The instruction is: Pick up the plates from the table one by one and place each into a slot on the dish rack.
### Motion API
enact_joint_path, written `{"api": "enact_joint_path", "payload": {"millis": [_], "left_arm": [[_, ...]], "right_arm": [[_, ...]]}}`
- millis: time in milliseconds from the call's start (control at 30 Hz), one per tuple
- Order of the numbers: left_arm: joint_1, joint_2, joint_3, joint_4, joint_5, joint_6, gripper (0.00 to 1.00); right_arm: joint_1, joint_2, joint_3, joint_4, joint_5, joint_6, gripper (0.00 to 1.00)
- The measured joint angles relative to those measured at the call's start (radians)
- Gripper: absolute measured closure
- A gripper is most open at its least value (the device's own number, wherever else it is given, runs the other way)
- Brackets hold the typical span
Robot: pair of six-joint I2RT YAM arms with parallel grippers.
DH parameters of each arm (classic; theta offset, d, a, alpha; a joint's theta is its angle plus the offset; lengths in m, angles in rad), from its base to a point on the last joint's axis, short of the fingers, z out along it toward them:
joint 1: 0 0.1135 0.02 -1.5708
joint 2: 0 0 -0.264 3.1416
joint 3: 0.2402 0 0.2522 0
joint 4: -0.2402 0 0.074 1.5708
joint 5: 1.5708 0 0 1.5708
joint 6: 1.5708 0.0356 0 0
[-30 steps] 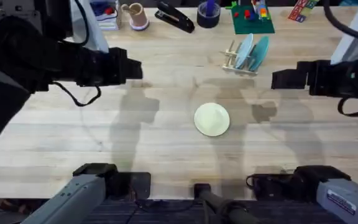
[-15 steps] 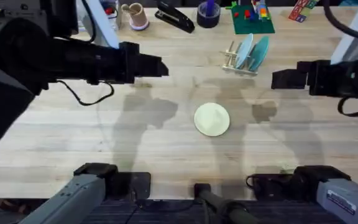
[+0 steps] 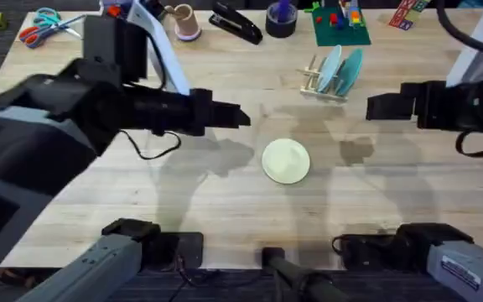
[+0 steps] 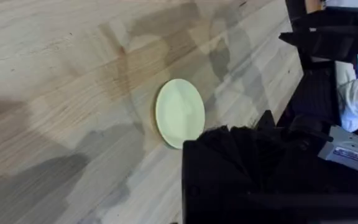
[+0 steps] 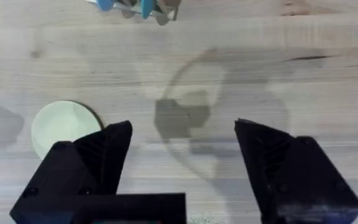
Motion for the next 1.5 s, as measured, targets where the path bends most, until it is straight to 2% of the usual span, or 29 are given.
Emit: {"api": "enact_joint_path", "payload": {"millis": [200,433,700,900,1167,1333,1500], "left_arm": [[-0.033,0.104,-0.060,0.111,0.003,-0.043,0.958],[-0.091,0.290,-0.062,0.229,0.013,-0.082,0.958],[-0.099,0.426,-0.062,0.252,0.040,-0.085,0.958],[-0.148,0.446,-0.062,0.266,0.040,-0.087,0.958],[-0.205,0.446,-0.062,0.278,-0.011,-0.091,0.958],[-0.248,0.446,-0.062,0.325,-0.035,-0.101,0.958],[-0.263,0.446,-0.062,0.329,-0.052,-0.112,0.958]], "right_arm": [[0.000,0.000,0.000,0.000,0.000,0.000,0.008],[0.000,0.000,0.000,0.000,0.000,0.000,0.007],[0.000,0.000,0.000,0.000,0.000,0.000,0.007],[0.000,0.000,0.000,0.000,0.000,0.000,0.007],[0.000,0.000,0.000,0.001,0.000,0.000,0.007],[0.000,0.000,0.000,0.001,0.000,0.000,0.007],[0.000,0.000,0.000,0.001,0.000,0.000,0.007]]}}
